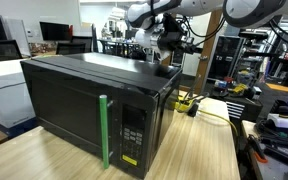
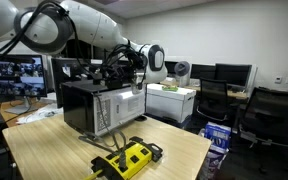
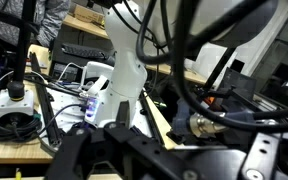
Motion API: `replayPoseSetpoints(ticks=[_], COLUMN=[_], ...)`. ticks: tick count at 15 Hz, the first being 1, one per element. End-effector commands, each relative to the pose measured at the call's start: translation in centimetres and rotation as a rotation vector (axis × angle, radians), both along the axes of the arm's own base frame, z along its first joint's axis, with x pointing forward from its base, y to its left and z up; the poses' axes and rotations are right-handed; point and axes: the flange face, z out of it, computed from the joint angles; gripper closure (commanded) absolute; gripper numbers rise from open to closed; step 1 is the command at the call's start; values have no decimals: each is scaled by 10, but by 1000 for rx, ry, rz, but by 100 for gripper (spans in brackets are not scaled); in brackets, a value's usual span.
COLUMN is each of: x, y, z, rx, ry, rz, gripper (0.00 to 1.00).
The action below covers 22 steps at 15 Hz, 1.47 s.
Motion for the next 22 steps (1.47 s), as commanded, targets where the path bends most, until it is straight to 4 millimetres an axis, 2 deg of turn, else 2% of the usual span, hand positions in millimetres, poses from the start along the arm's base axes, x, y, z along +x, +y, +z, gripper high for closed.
replayPoseSetpoints(ticks=[1,6,9,13,17,22], x=[-16,-39,-59,-92,-117,-163], y=[9,32,48,59,59,58], z=[23,45,56,61,58,54], rx=[-78,-146,-189,-273,-422,-577], ry=[-49,-44,-20,-21,-165,-351], rz=[-25,41,84,92,114,133], gripper=[0,0,0,0,0,0])
